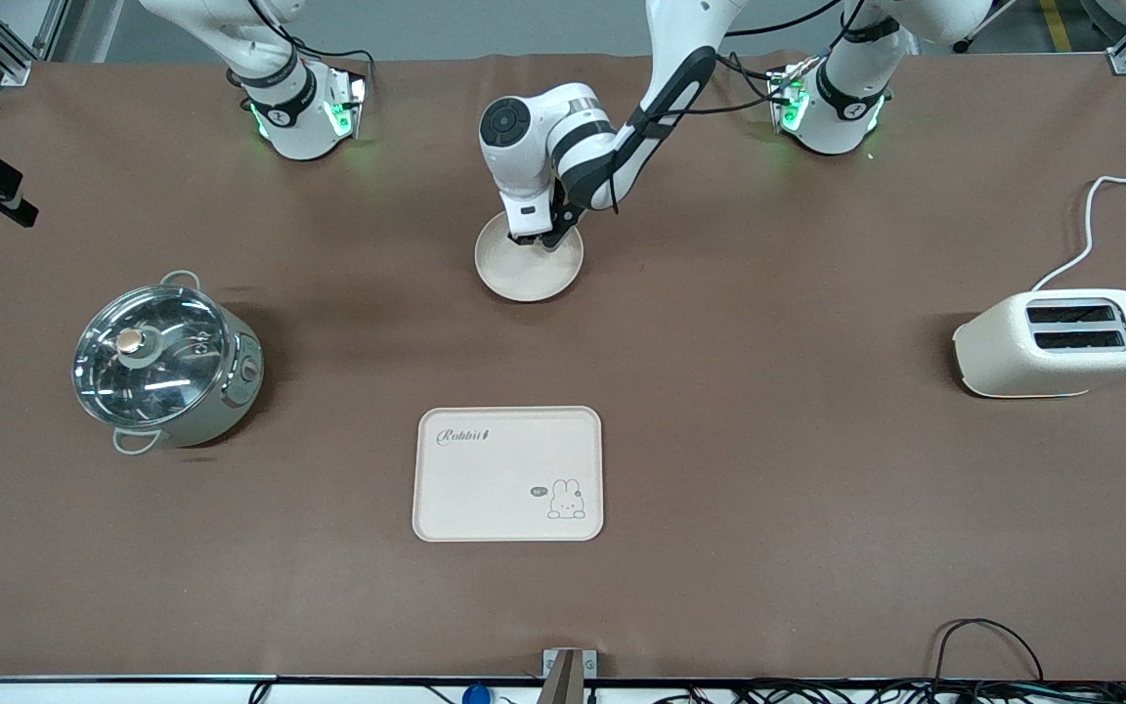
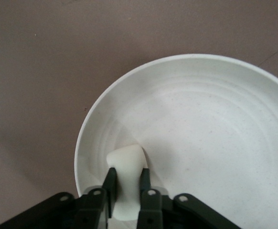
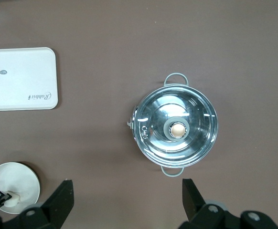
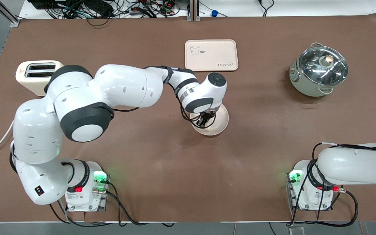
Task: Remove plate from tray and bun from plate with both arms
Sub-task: 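Lift the bun and carry it toward the toaster with the left gripper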
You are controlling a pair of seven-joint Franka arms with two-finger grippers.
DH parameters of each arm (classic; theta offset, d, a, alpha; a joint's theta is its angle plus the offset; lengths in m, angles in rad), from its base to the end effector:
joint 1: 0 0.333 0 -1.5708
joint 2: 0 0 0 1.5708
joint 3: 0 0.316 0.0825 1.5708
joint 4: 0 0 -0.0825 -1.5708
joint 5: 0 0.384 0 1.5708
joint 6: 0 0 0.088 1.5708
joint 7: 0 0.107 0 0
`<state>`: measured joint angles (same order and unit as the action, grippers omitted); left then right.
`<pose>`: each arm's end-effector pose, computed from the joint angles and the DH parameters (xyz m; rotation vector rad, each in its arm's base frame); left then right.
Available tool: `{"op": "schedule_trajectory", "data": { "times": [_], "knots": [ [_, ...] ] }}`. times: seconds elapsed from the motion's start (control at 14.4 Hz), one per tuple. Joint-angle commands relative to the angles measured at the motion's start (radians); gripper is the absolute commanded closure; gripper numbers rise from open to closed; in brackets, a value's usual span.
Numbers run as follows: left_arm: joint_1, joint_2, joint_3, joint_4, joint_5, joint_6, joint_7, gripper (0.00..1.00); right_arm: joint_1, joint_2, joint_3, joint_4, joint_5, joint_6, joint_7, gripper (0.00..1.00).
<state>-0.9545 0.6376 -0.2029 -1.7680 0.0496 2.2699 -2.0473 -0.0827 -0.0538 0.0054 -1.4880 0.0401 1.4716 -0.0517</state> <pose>0.2695 -0.5889 0.1979 -2.7228 -1.2937 0.1248 0.5253 -0.0360 0.6835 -3.1038 0.0324 -0.0619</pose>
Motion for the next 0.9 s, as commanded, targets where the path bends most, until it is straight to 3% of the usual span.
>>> {"op": "schedule_trajectory", "data": {
  "times": [0.0, 0.14, 0.35, 0.56, 0.83],
  "knots": [
    [0.003, -0.006, 0.011, 0.018, 0.016, -0.003, -0.004, 0.85, -0.002, 0.038, -0.007, 0.018, -0.017, -0.02, 0.001, 0.0],
    [0.013, -0.025, 0.017, 0.041, 0.016, -0.022, -0.002, 0.85, -0.002, 0.055, -0.007, 0.018, -0.019, -0.013, 0.003, 0.0],
    [0.057, -0.077, 0.022, 0.123, 0.032, -0.183, 0.007, 0.84, 0.0, 0.068, -0.007, 0.008, -0.032, -0.014, 0.004, 0.0],
    [0.173, -0.125, 0.022, 0.183, 0.078, -0.279, 0.1, 0.84, 0.0, 0.071, -0.005, -0.017, -0.032, 0.016, -0.007, 0.0],
    [0.392, -0.162, 0.02, 0.231, 0.121, -0.291, 0.345, 0.82, 0.004, 0.065, -0.005, -0.015, -0.032, 0.009, -0.007, 0.0]
  ]
}}
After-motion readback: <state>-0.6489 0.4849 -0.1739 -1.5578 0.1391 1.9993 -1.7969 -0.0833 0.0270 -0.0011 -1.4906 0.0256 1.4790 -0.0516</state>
